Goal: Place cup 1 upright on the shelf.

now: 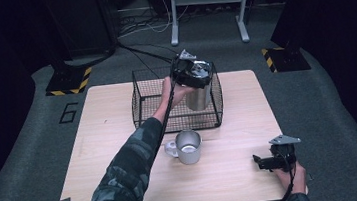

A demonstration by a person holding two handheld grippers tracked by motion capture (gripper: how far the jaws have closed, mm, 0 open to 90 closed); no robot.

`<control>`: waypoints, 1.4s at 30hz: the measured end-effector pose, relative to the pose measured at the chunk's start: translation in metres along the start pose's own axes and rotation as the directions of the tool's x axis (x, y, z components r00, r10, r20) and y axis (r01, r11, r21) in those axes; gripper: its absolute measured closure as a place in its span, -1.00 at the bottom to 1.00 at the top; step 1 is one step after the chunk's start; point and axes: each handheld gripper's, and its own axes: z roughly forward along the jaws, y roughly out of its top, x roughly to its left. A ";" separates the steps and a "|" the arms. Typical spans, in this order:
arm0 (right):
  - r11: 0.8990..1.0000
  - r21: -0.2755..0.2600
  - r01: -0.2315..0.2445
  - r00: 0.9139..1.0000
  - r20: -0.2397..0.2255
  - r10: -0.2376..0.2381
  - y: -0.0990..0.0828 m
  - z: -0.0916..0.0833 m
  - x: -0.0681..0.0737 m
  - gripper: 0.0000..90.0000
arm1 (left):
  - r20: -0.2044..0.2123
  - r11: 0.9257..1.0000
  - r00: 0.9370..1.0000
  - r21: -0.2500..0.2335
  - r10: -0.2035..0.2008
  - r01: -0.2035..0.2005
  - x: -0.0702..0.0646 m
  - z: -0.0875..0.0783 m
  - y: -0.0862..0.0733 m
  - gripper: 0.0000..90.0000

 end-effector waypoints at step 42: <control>1.000 0.001 -0.002 1.000 -0.001 0.002 0.000 0.000 0.000 -1.00 | -0.002 0.991 0.999 0.126 -0.034 0.034 0.011 0.039 -0.031 -0.92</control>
